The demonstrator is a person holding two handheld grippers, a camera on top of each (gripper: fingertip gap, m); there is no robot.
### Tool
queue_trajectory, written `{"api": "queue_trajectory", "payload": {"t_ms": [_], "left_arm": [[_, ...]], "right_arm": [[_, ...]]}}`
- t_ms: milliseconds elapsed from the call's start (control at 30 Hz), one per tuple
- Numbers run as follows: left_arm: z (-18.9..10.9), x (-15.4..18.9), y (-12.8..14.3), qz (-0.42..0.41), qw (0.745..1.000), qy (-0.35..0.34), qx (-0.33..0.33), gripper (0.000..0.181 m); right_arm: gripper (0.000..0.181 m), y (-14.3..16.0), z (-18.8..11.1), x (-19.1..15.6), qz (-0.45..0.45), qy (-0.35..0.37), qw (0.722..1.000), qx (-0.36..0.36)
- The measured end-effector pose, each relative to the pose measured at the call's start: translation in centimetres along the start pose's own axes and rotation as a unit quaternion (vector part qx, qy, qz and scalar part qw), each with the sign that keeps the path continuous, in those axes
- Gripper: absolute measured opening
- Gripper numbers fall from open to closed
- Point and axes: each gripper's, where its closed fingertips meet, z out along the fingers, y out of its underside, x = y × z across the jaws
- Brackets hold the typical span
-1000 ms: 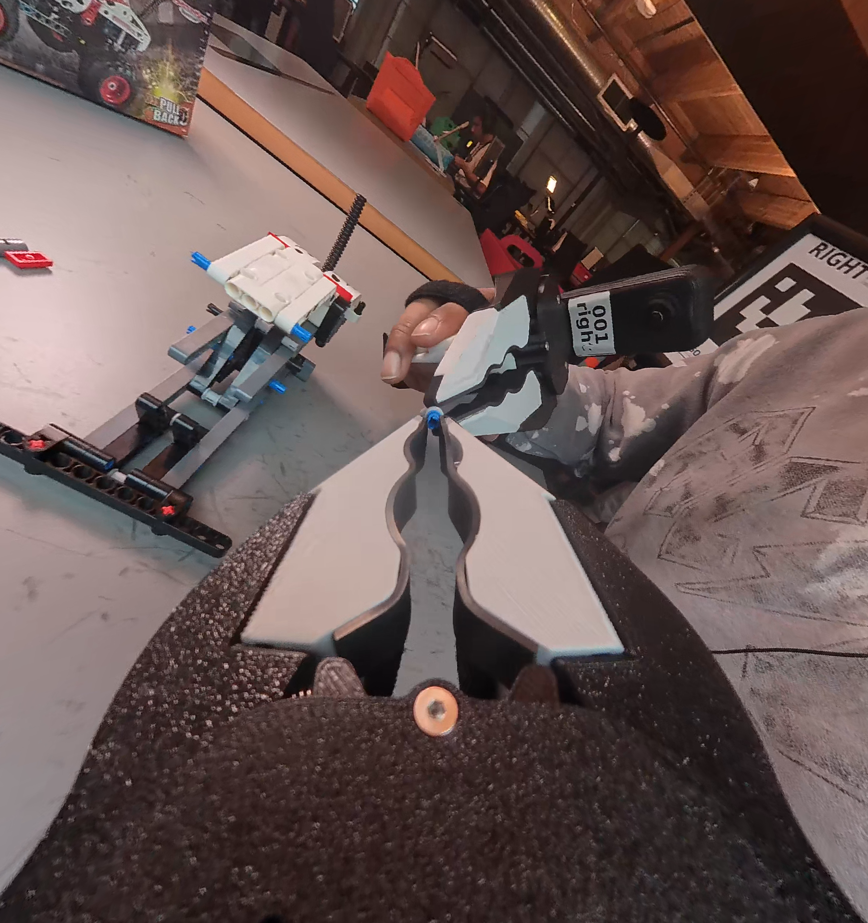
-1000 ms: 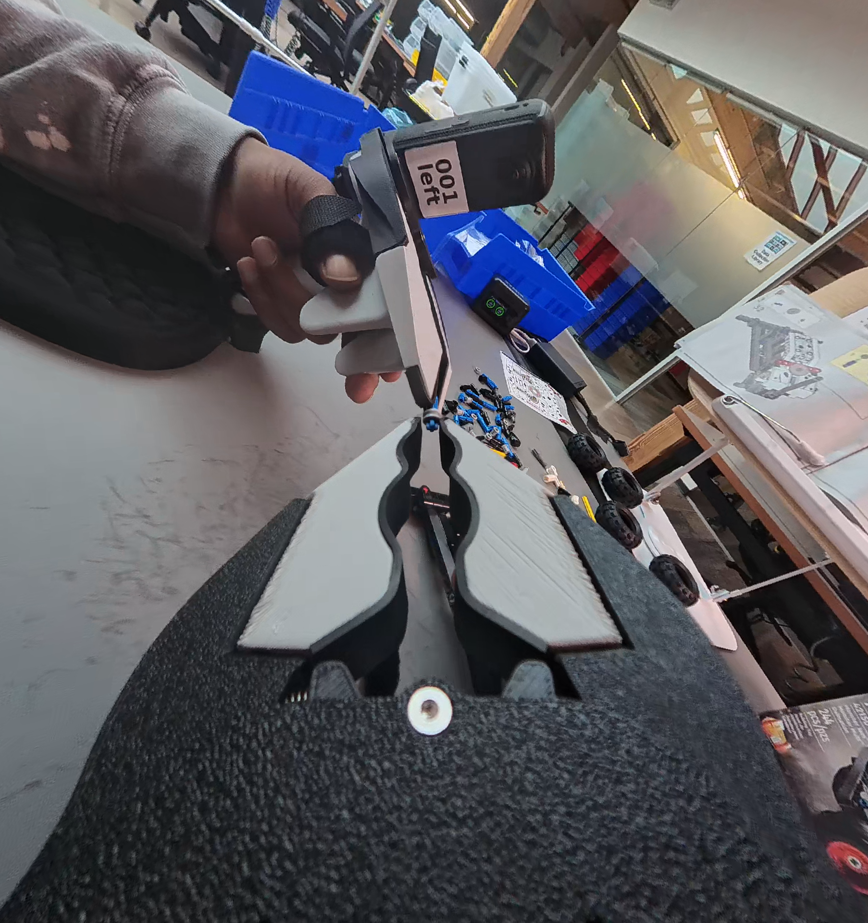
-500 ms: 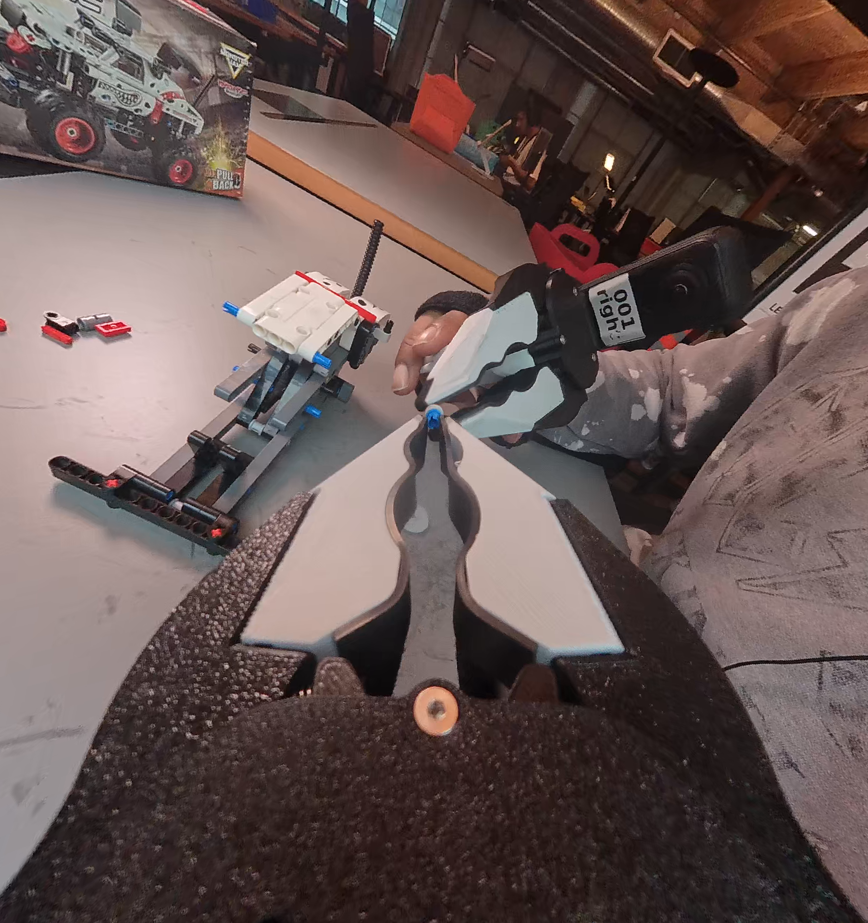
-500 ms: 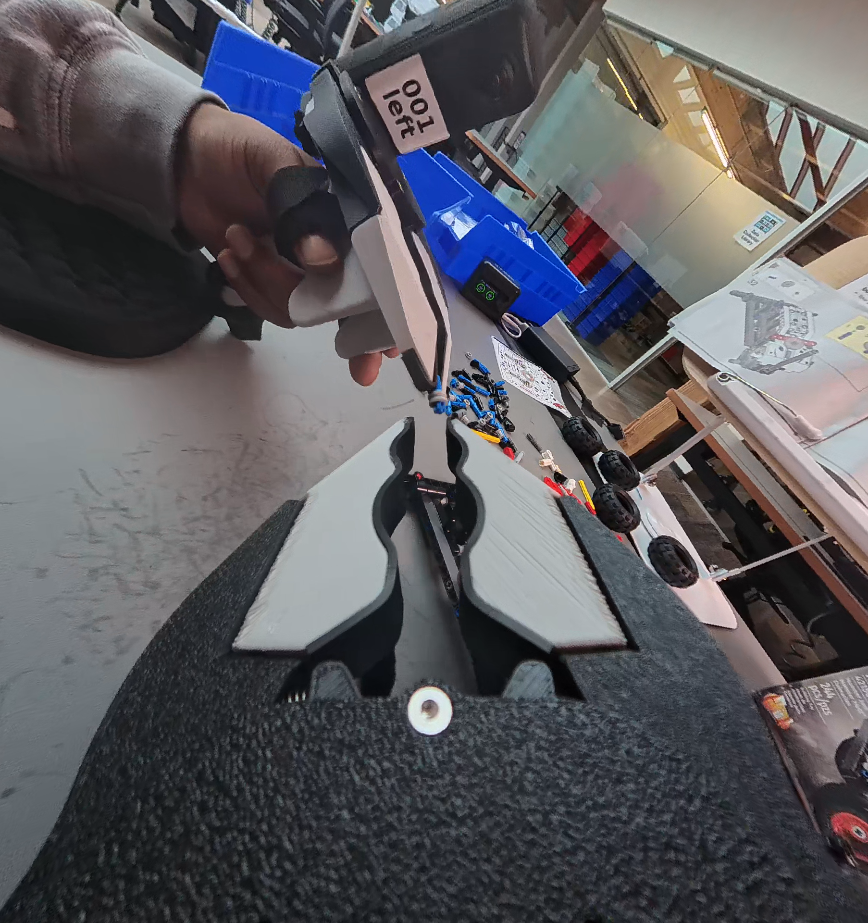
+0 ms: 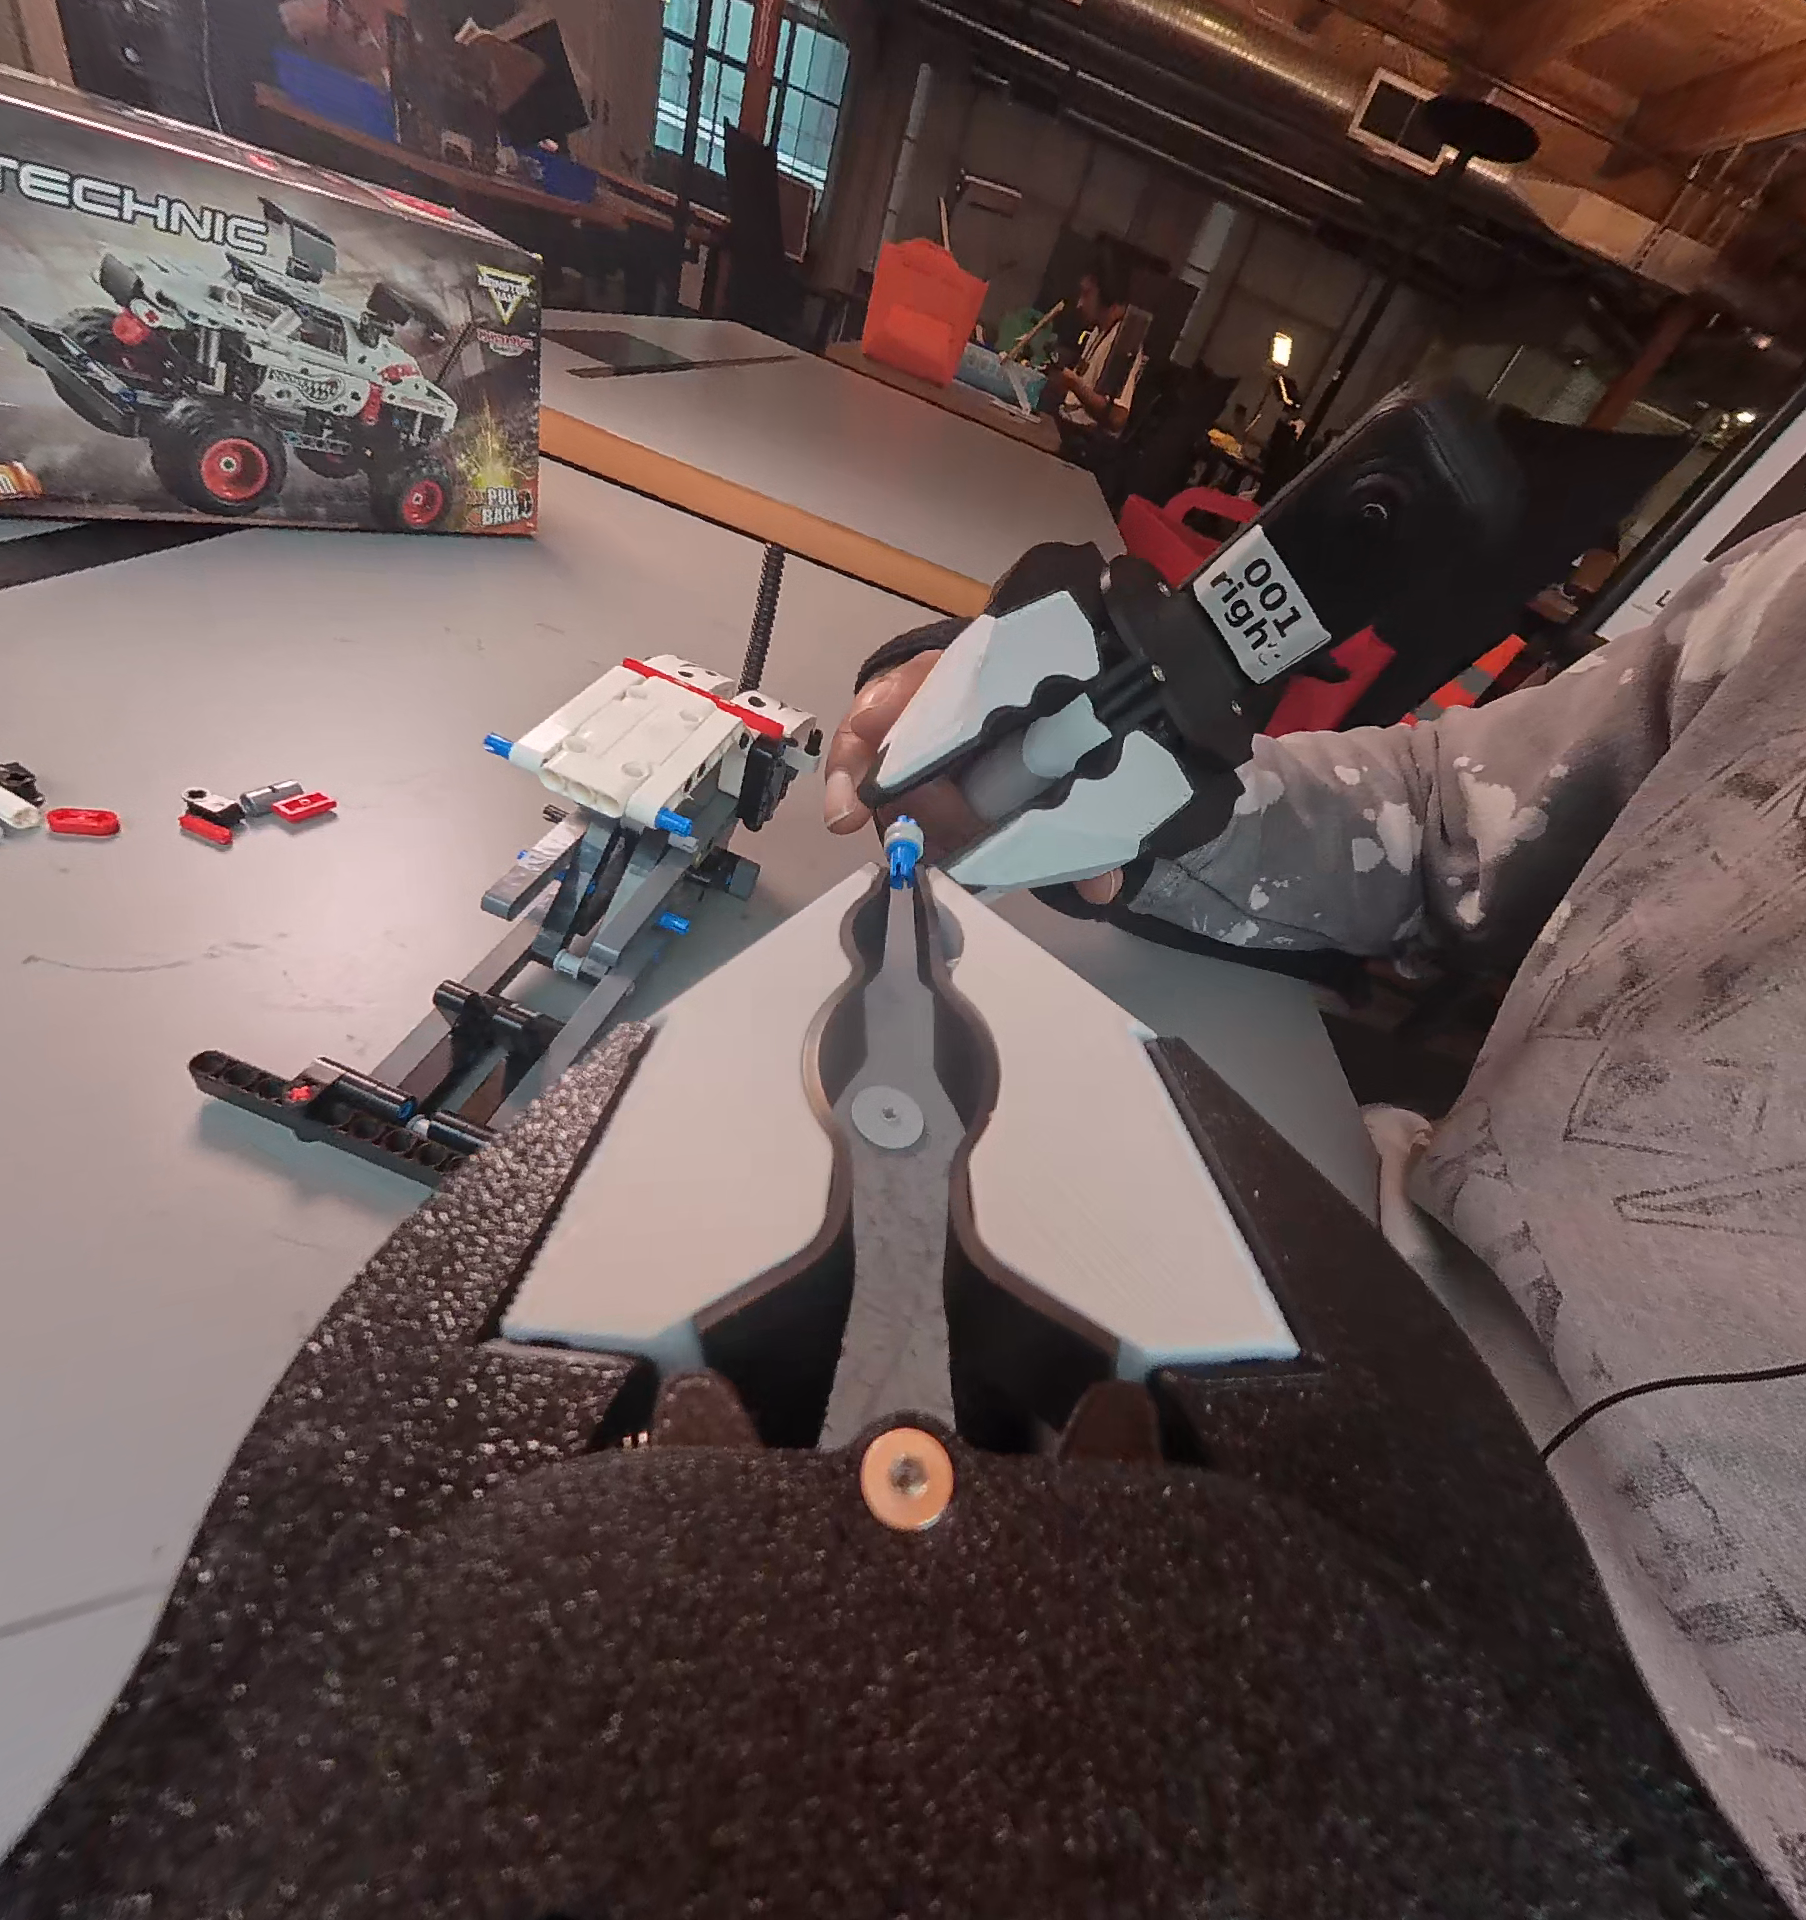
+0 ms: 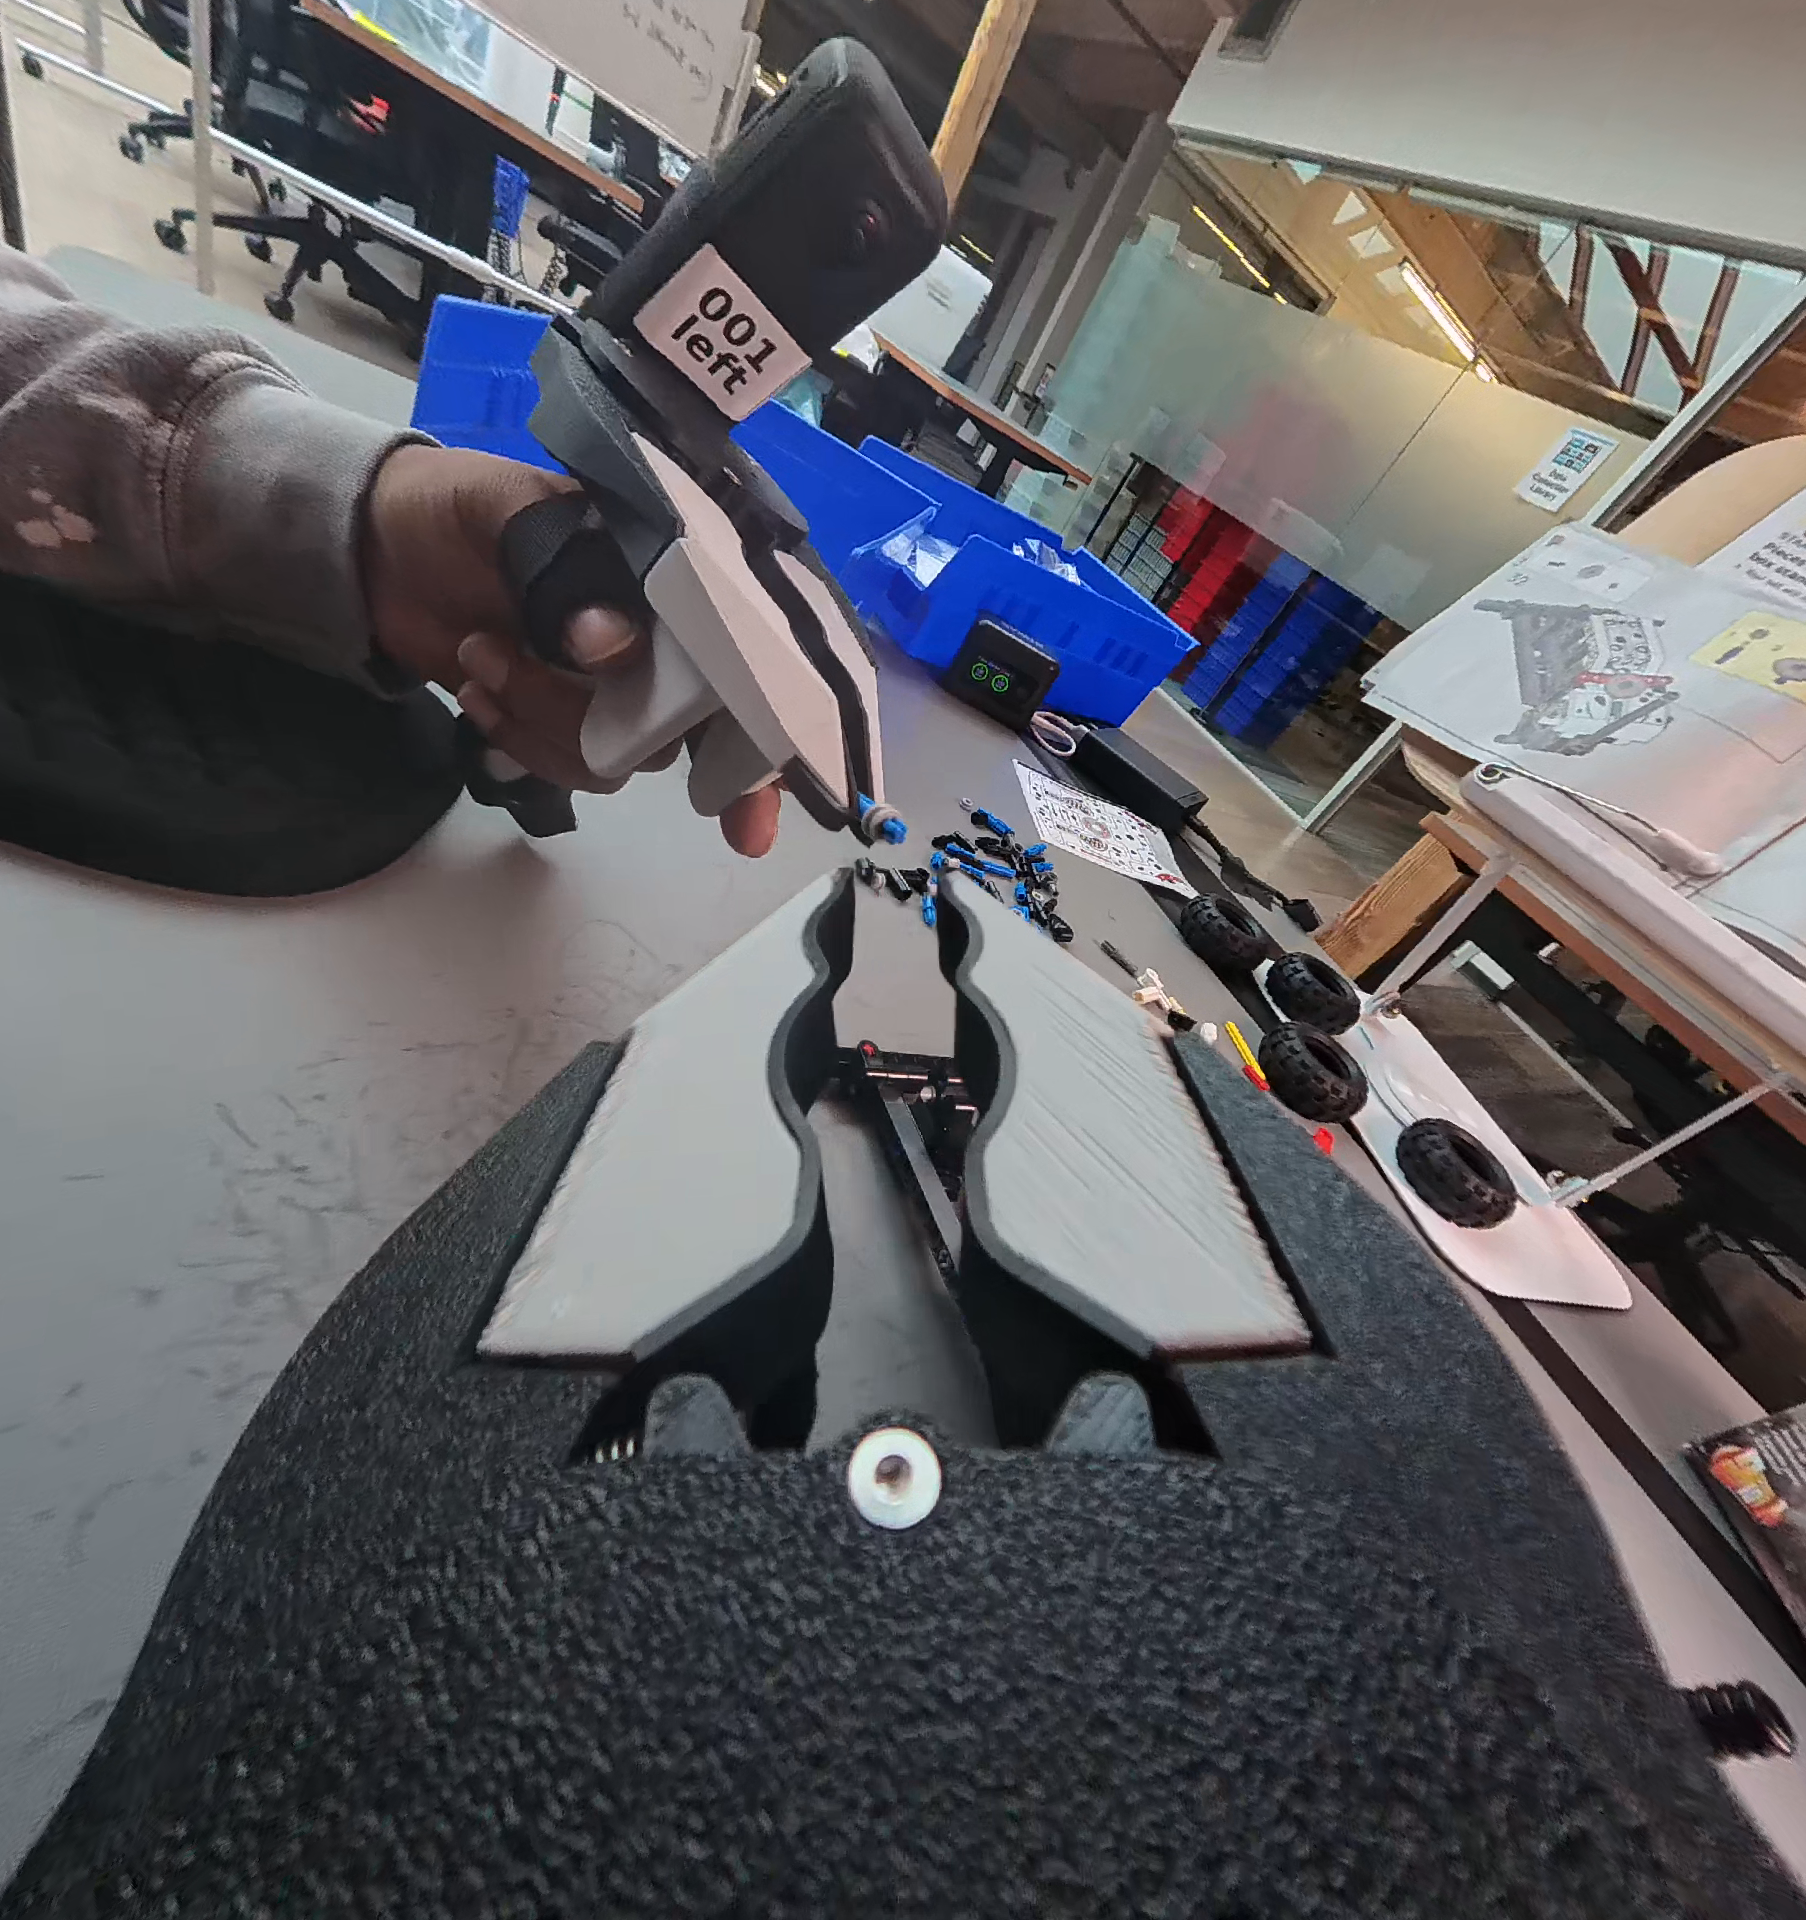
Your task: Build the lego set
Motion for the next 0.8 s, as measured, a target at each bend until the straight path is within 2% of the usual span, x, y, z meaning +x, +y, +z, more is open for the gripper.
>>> {"api": "queue_trajectory", "payload": {"t_ms": [100,200,467,533,567,700,800], "left_arm": [[0.4,0.3,0.4,0.006,1.0,0.003,-0.01,0.004],[0.7,0.8,0.7,0.014,1.0,0.01,-0.017,0.004],[0.5,0.4,0.4,0.009,1.0,0.004,-0.008,0.004],[0.5,0.6,0.4,0.005,1.0,0.01,-0.006,0.004],[0.5,0.7,0.4,0.003,1.0,0.014,-0.004,0.004],[0.4,1.3,0.1,-0.012,0.999,0.04,0.003,0.004],[0.4,1.7,0.1,-0.018,0.998,0.055,0.006,0.004]], "right_arm": [[0.016,0.2,0.2,-0.6,-0.023,-0.006,1.0,-0.01],[0.0,0.5,0.3,-1.0,-0.045,-0.01,0.999,-0.019],[0.0,0.0,0.0,-0.3,-0.015,-0.005,1.0,-0.004],[0.015,-0.1,0.1,-0.3,-0.003,-0.008,1.0,0.0],[0.016,-0.3,0.1,-0.5,-0.003,-0.012,1.0,0.001],[0.009,-0.9,-0.1,-1.1,-0.025,-0.022,0.999,0.01],[0.012,-1.2,-0.3,-1.4,-0.032,-0.031,0.999,0.013]]}}
